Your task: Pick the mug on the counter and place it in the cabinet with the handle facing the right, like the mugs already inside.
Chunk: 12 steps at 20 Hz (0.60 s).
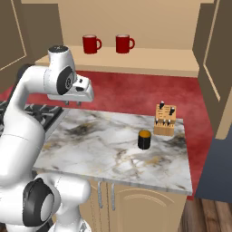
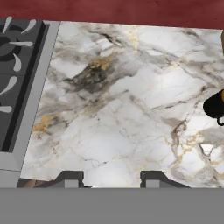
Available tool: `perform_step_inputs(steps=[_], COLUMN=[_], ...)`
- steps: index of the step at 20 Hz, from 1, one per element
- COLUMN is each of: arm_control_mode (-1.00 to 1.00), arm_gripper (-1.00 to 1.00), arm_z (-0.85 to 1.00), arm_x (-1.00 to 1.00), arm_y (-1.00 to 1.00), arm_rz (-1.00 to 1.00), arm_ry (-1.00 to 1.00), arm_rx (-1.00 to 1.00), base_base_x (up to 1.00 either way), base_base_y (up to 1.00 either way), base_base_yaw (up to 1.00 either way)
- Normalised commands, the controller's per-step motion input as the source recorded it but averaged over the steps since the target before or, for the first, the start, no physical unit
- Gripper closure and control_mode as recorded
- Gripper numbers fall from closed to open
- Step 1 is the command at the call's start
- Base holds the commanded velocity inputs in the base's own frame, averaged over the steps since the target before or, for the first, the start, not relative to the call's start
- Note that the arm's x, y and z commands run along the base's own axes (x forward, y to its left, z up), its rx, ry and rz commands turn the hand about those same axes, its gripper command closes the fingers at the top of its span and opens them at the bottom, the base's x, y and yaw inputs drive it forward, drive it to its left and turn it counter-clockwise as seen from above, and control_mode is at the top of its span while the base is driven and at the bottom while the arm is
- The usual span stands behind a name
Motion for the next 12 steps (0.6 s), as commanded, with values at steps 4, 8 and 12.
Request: perform_step_inputs(steps=[4,8,12], arm_control_mode=[-1.00,-1.00,-1.00], arm_gripper=[-1.00,-1.00,-1.00], arm_z=[-0.01,-0.22,-0.44], arm_x=[-0.08,-0.17,-0.13], arm_y=[-0.07,-0.27,-0.36], arm_rz=[-0.02,-0.08,-0.12], arm_ry=[0.00,0.07,0.14], arm_rx=[0.01,0.02,0.00], base_base_x=[0.00,0.00,0.00], base_base_y=[0.00,0.00,0.00], base_base_yaw=[0.00,0.00,0.00])
